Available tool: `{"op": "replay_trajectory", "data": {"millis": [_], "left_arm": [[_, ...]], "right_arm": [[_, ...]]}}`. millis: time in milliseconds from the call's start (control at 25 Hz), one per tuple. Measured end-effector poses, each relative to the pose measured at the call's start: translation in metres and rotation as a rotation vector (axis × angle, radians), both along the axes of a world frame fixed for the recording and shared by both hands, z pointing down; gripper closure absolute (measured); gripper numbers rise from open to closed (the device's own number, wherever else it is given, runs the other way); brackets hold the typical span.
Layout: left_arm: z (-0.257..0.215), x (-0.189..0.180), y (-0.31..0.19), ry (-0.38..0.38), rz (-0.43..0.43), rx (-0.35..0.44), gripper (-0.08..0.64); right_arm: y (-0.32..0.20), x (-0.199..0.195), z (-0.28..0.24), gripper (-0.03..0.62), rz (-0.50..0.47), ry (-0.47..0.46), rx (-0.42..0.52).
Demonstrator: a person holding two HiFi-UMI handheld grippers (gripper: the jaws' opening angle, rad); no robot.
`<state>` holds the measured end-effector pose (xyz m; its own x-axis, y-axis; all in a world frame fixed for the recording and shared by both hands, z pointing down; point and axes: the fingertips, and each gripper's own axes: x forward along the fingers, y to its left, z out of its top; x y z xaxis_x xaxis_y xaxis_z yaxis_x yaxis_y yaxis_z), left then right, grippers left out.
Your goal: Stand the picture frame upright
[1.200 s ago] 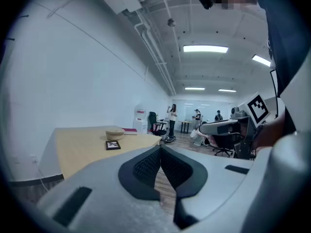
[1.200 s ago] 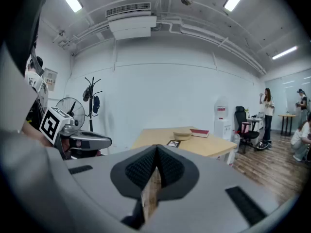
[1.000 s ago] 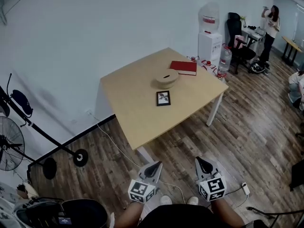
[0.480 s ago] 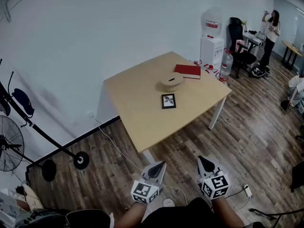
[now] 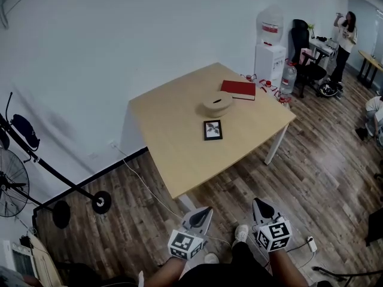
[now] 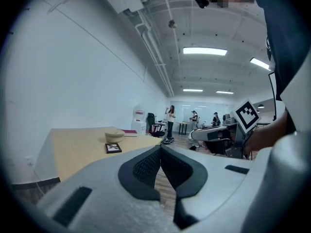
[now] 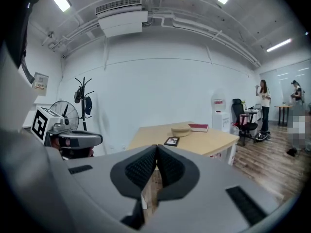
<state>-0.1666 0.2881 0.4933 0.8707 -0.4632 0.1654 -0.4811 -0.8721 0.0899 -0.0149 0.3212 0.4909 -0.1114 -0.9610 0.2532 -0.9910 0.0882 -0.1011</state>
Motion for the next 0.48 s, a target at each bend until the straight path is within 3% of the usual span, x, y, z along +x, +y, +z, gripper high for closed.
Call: {"op": "replay_trajectory", "data": {"millis": [480], "left_arm": [[0.012, 0.079, -0.105, -0.055, -0.091, -0.056, 0.565]], "right_arm": [[-0.101, 0.094, 0.006, 0.583, -0.086, 0.013, -0.035]]}}
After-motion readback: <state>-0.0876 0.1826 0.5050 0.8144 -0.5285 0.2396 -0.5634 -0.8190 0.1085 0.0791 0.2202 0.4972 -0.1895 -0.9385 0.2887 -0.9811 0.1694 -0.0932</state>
